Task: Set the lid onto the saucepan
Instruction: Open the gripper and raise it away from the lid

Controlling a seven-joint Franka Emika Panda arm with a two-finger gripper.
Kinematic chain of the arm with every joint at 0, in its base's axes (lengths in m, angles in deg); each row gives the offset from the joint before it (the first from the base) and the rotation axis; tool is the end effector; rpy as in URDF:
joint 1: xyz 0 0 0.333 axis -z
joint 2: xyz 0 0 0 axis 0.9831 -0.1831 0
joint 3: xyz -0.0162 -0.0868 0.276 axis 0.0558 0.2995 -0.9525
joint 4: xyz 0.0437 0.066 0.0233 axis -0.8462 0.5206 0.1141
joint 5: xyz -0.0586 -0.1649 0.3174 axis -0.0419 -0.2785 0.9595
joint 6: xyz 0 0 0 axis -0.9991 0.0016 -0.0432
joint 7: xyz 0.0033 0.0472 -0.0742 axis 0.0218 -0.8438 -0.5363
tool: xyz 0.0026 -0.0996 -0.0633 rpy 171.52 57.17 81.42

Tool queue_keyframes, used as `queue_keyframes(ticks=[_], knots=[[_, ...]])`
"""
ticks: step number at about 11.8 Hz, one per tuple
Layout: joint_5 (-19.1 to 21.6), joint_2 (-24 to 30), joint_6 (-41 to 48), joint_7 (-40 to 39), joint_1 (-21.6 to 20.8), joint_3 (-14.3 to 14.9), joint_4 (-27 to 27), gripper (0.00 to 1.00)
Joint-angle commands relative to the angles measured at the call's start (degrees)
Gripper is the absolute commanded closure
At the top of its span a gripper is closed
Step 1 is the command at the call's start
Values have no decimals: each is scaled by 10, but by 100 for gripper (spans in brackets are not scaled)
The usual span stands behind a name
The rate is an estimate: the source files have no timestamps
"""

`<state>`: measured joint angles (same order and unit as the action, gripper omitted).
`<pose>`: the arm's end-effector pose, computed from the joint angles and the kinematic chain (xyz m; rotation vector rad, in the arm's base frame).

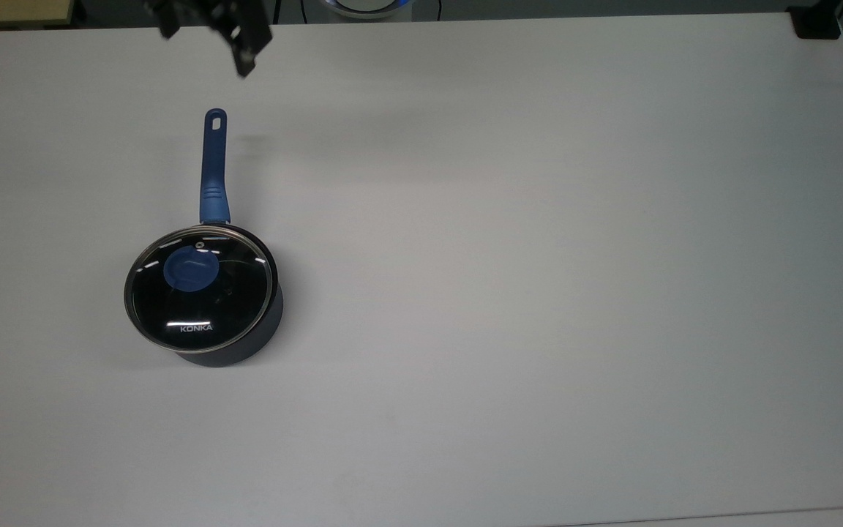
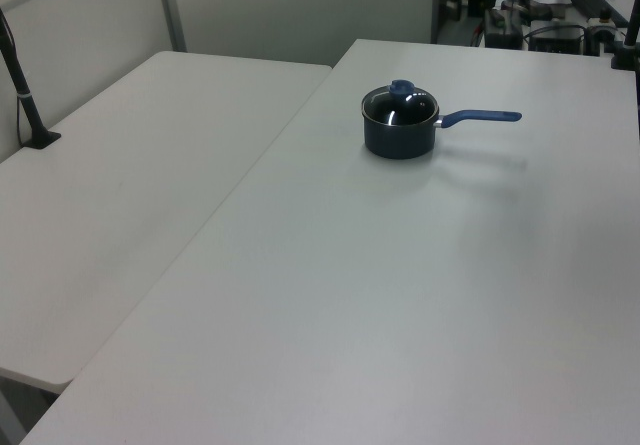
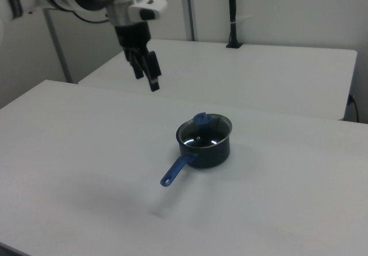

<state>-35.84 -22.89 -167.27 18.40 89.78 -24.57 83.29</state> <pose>0.5502 -0.0823 0.5850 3.0011 -0.7646 0.1061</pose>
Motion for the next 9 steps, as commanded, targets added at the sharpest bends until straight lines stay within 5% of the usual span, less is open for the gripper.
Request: queue_keyframes(ticks=[1, 4, 9], knots=[[10, 75, -2, -37, -39, 18, 82, 0], [5, 79, -11, -160, -71, 42, 90, 0], [6, 81, -23, -183, -69, 43, 89, 0]])
